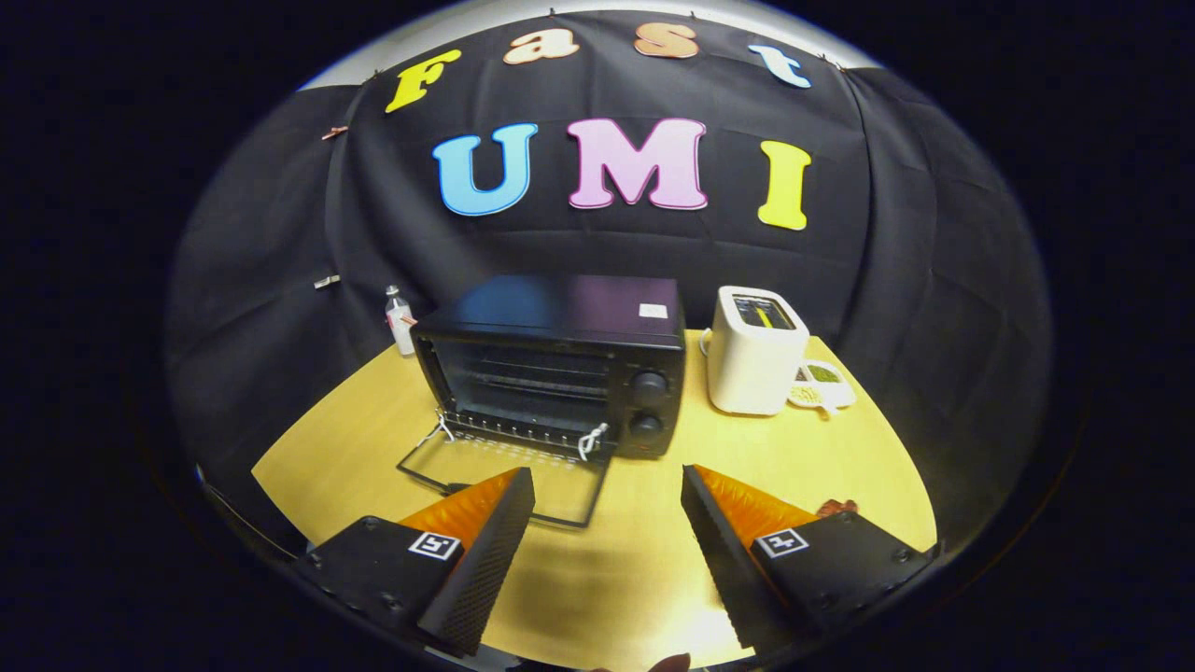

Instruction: Open the toaster oven, put the food inside, and close the toaster oven door.

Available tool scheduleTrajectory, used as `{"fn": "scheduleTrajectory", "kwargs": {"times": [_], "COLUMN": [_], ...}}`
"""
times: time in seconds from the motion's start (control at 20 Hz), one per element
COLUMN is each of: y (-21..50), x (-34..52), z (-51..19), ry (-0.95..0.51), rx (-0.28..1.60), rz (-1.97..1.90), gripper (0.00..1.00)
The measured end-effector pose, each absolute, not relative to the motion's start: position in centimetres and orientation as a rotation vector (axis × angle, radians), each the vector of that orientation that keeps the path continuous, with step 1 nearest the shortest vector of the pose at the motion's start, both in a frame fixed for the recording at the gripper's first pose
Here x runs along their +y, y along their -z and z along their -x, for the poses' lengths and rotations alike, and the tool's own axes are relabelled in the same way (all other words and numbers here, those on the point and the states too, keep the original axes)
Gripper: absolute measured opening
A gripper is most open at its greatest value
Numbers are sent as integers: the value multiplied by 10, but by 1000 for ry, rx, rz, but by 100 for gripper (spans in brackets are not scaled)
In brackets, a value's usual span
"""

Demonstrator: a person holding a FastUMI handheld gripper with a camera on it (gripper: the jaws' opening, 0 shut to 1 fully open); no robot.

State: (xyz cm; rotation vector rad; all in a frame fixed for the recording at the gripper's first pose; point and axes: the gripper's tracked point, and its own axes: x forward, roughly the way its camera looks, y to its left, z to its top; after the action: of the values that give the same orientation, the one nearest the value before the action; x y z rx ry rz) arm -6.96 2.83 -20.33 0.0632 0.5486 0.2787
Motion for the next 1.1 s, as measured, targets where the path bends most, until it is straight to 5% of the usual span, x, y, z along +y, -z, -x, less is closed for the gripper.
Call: {"fn": "scheduleTrajectory", "kwargs": {"times": [0.5, 0.9, 1.1], "y": [261, 340, 361], "x": [-124, -144, -141], "z": [55, 46, 44], "ry": [-312, -441, -495], "rx": [881, 1165, 1281], "rz": [-178, -285, -337], "gripper": [98, 96, 72]}}
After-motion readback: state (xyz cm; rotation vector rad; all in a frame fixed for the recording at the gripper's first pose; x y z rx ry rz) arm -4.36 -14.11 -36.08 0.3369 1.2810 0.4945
